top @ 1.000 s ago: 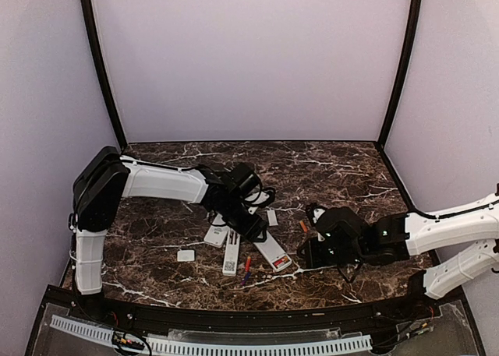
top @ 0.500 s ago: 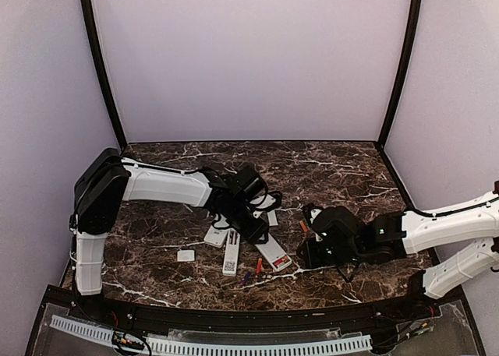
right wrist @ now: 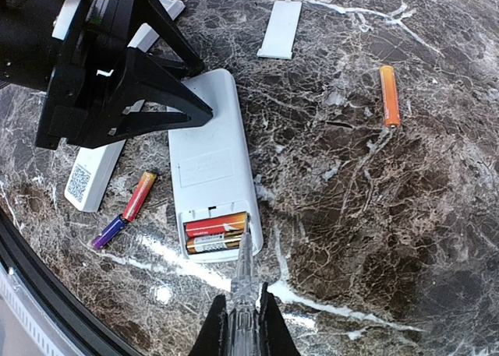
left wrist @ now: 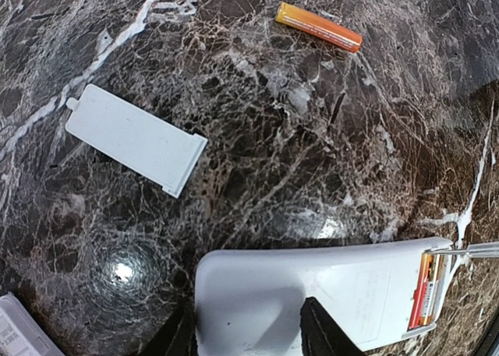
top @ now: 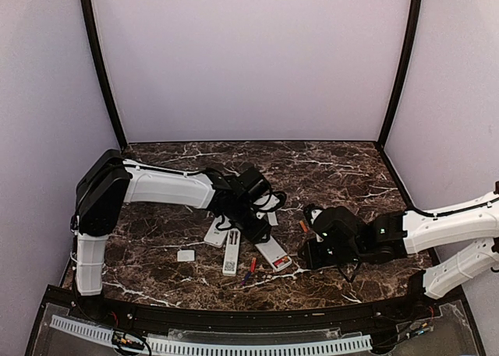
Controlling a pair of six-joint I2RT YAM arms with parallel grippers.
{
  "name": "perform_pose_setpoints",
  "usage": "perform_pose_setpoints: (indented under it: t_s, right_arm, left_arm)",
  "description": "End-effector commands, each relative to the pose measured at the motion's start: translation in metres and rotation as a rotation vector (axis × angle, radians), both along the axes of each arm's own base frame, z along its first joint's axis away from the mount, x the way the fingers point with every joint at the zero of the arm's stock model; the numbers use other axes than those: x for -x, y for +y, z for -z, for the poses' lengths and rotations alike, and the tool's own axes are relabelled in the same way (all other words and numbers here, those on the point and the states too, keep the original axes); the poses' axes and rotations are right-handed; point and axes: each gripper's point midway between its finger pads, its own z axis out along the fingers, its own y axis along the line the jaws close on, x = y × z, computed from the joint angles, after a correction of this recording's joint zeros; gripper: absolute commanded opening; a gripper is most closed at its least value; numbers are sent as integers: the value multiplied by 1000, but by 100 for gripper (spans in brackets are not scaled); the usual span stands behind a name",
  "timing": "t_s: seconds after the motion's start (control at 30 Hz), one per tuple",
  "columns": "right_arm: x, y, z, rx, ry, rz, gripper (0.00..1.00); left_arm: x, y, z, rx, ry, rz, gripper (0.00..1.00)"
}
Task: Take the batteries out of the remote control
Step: Remove the battery from the remote control without the battery cover.
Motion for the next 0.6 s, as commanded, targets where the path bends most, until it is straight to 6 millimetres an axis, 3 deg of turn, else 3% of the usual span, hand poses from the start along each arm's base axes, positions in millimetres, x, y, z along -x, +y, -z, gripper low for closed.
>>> perform_pose_setpoints:
  t_s: [0.0, 0.27, 0.57]
  right_arm:
    - [0, -4, 0, 46, 4, -11, 0]
    - [7, -3, 8, 69, 41, -37, 0]
    - [12, 1, 18, -18, 101, -8, 0]
  left_arm:
    - [24, 23, 37, -146, 74, 32, 45]
    - [25, 23, 39, -153, 74, 33, 44]
    - [30, 26, 45, -171, 91, 34, 42]
